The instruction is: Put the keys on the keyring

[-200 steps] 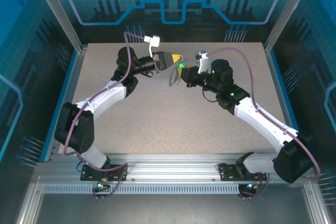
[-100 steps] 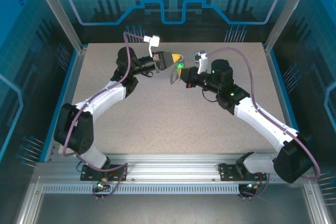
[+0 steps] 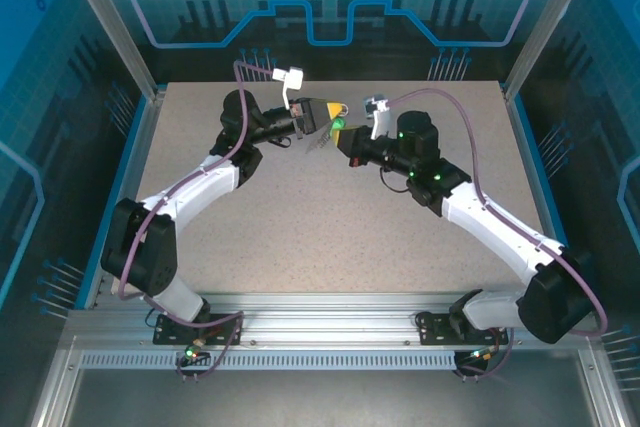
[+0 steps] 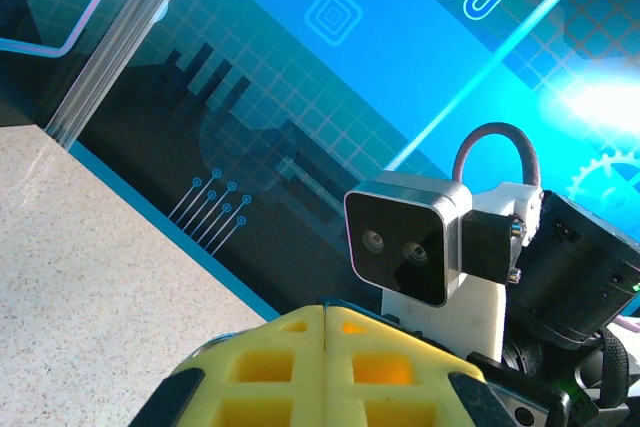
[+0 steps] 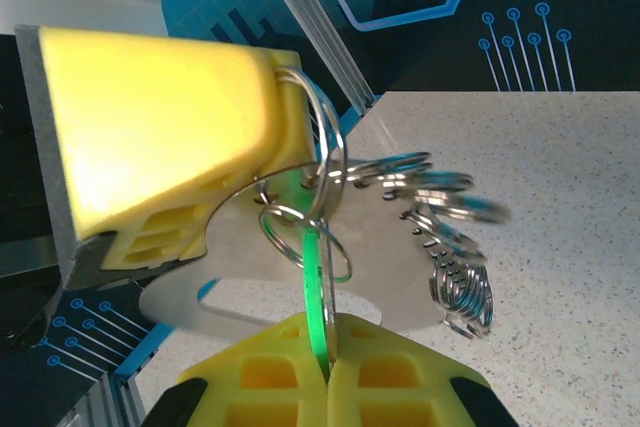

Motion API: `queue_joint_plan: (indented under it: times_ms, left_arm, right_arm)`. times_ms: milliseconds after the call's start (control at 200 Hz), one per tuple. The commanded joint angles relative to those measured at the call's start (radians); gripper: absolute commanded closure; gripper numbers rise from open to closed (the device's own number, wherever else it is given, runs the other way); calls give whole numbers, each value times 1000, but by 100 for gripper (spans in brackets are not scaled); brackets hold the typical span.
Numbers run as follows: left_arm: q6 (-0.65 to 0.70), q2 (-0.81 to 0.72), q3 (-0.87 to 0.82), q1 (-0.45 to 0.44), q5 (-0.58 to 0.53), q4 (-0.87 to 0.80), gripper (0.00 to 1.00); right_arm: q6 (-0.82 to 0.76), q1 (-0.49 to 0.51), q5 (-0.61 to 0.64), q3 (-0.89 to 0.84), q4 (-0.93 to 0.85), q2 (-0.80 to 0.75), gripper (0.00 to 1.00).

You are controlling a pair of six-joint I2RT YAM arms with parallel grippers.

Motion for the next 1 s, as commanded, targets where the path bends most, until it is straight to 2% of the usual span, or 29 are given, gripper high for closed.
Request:
queue_joint_plan:
  times_ms: [0,685,945,995]
  left_arm:
    - [27,-42,-11,-11,-7,27,100]
    - [29,-49,-19,-21,-28,30,100]
    - [-37,-60,-57,-27,-107,98,100]
    - [-61,-61,-70,-29,-130,126,100]
  right_arm:
    - [7,21,-23,48,23,16,100]
    - [-7,33,-48,90,-30,74,100]
    - [2,14,-29,63,-43,35,100]
    - [5,10,-26,56,-41,26,97]
